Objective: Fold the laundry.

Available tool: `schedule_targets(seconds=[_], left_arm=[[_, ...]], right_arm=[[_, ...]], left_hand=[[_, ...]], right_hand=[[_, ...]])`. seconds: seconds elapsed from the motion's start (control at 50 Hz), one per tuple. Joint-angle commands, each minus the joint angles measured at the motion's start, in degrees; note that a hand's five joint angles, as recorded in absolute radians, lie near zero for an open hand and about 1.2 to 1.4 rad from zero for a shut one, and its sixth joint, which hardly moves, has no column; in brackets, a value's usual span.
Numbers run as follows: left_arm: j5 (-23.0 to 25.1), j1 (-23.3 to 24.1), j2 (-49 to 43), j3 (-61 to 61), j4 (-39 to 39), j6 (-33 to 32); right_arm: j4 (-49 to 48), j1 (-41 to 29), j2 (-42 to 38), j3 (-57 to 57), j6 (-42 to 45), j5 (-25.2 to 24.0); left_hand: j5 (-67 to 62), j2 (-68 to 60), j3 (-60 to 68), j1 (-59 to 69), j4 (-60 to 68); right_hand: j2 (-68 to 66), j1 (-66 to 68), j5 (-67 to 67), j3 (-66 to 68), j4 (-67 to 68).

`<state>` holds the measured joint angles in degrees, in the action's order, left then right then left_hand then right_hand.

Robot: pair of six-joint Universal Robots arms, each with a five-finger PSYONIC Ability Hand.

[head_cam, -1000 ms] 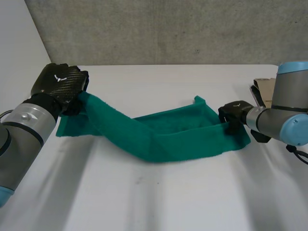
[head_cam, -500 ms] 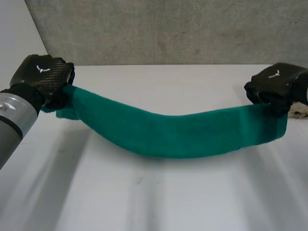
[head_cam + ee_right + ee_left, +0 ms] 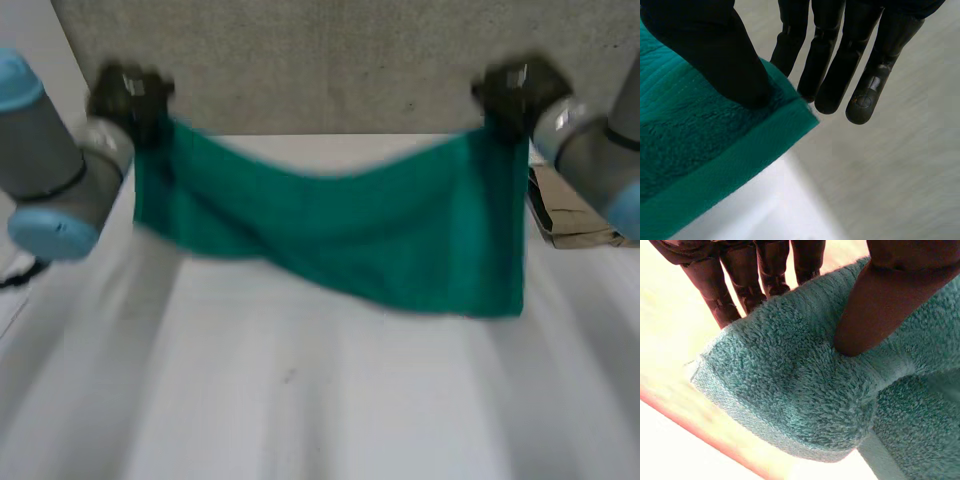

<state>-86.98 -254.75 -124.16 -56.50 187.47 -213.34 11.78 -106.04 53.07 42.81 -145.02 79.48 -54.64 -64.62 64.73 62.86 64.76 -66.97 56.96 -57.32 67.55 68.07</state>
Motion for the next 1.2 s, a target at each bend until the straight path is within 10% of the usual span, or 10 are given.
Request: schedule_targets(seconds=[0.02,0.52,0.82,0.94,1.2], left_arm=[[-2.3,0.4,1.5,9.0,22.5,12.7],[-1.7,0.1,0.2,-28.5,25.4,14.1],[-1.6,0.3,6.7,-37.5,15.7,9.7],[-1.6,0.7,11.9,-39.3,14.2,9.9],[1.2,-0.4,14.9,-41.2,13.2,10.0]], right_arm=[[-22.0,-2.9,2.4,-7.6,-8.1,4.8],[-24.6,-2.2,8.4,41.8,-9.5,-5.6],[-19.7,2.9,10.3,52.1,-3.7,-10.0],[-19.9,2.6,11.4,51.1,-4.2,-8.8],[-18.3,1.7,11.6,45.5,-13.6,-7.2]], left_hand=[[-11.5,-11.5,11.4,13.3,11.4],[3.8,3.7,-3.9,-2.0,-3.9],[21.6,21.6,-21.7,-19.8,-21.7],[19.9,19.9,-20.0,-18.2,-20.1],[25.7,25.6,-25.8,-23.9,-25.8]], right_hand=[[-13.0,23.0,-12.7,12.4,11.9],[-13.0,23.0,-12.7,12.4,11.9],[-13.0,23.0,-12.7,12.4,11.9],[54.6,-44.6,55.0,-55.2,-55.7],[57.0,-47.0,57.3,-57.6,-58.1]])
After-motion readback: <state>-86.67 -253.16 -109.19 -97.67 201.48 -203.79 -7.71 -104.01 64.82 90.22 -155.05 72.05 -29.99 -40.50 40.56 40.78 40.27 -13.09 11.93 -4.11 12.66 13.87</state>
